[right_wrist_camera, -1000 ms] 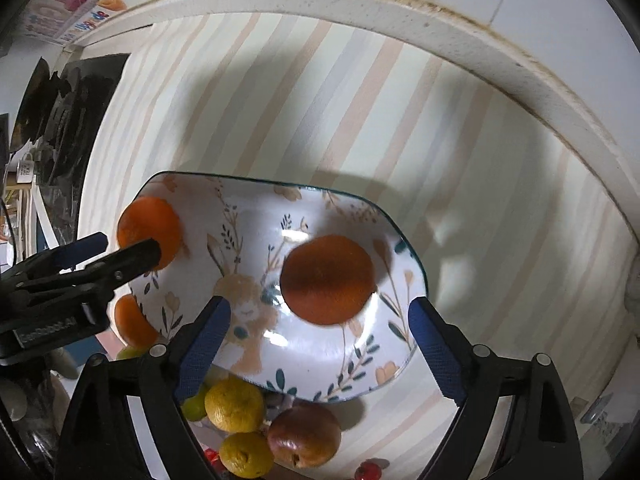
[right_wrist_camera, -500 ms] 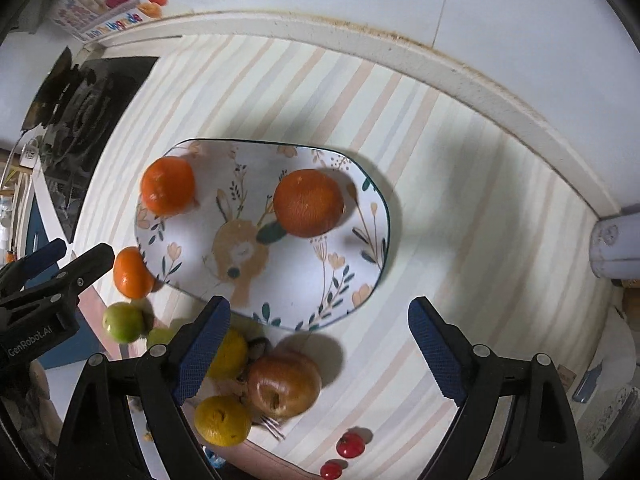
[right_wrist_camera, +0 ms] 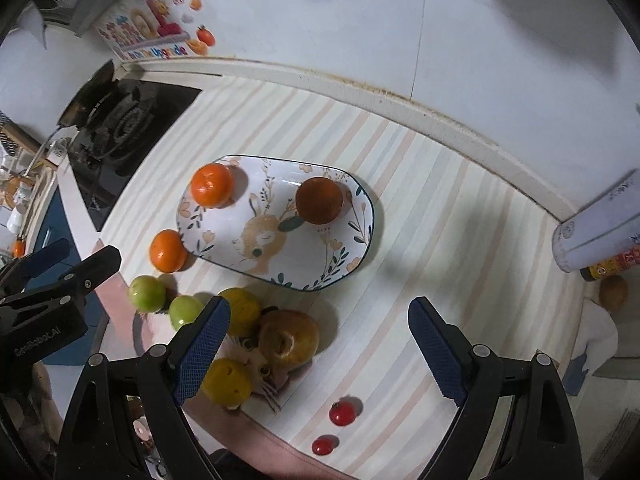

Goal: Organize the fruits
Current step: 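Withdraw both tools from the plate back toward the fruit pile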

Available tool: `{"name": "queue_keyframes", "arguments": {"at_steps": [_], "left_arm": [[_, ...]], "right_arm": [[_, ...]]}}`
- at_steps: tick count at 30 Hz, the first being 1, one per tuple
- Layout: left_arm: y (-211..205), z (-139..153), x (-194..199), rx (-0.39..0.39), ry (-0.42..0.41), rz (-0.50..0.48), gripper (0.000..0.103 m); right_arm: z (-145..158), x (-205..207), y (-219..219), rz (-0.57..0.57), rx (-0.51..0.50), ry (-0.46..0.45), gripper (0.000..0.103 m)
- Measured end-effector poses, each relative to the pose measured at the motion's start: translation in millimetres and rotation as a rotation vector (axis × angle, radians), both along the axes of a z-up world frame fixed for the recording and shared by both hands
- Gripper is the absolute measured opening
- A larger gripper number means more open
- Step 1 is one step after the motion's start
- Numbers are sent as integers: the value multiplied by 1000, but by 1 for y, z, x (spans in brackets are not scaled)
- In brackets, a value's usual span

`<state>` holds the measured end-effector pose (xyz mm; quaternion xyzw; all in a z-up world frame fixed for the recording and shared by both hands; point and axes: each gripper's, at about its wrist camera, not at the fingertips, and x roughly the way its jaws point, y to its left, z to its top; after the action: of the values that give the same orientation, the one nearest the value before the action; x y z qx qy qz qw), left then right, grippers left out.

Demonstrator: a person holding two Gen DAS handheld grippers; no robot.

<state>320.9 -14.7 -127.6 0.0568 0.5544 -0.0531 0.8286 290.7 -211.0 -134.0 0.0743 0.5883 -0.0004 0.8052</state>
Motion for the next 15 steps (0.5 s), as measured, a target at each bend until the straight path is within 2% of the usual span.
{"name": "queue_keyframes", "arguments": {"at_steps": [9, 15], "left_arm": [[-2, 41, -33, -19, -81, -16, 92], [0, 58, -46, -50, -107, -10, 92]], "right_arm": [[46, -36, 2, 13, 24, -96, 93], [72, -47, 3, 19, 53, -145, 93]]}}
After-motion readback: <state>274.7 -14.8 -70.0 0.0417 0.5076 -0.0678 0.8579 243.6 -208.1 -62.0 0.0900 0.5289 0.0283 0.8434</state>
